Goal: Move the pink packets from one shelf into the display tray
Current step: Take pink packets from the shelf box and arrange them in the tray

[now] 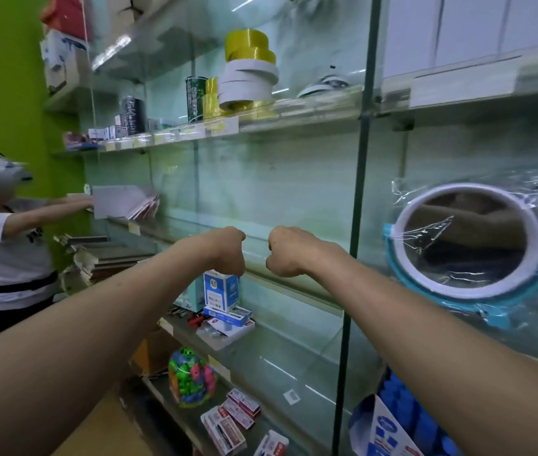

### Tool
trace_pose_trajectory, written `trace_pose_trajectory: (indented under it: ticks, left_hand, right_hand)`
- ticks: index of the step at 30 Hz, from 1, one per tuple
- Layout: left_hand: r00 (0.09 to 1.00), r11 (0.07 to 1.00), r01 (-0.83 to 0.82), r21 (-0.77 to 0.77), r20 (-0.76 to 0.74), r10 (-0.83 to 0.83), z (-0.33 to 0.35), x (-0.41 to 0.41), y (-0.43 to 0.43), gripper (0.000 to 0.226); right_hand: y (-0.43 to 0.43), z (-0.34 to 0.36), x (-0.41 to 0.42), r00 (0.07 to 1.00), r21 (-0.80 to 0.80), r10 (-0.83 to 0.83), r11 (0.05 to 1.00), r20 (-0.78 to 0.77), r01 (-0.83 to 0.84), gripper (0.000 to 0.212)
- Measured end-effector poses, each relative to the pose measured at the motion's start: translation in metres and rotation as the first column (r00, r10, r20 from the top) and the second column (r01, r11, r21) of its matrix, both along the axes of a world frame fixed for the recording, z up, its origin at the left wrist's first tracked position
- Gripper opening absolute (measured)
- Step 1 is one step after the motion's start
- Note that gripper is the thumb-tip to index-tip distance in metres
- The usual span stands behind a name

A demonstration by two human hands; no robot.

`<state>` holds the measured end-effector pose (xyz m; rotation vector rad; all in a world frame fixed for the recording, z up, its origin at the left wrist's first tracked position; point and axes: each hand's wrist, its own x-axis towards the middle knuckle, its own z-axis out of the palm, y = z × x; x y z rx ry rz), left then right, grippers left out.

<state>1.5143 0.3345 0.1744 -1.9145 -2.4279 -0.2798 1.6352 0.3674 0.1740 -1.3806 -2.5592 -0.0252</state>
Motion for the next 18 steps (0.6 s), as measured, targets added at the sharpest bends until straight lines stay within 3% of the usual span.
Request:
trace_pose_trajectory:
  ticks: [5, 18]
  left_hand:
    - [0.999, 1.000, -0.022, 0.000, -0.049, 0.022, -0.001, -0.030, 0.045, 0.072]
    - [0.997, 0.997, -0.073, 0.009, 0.004, 0.073, -0.014, -0.102, 0.131, 0.076]
  right_hand:
    - [0.049, -0.001, -0.035, 1.000, 0.000, 0.004, 1.000, 0.009, -0.004, 0.005]
    - [0.145, -0.008, -0.111, 0.998, -0.054, -0.024, 0.998, 0.052, 0.027, 0.019]
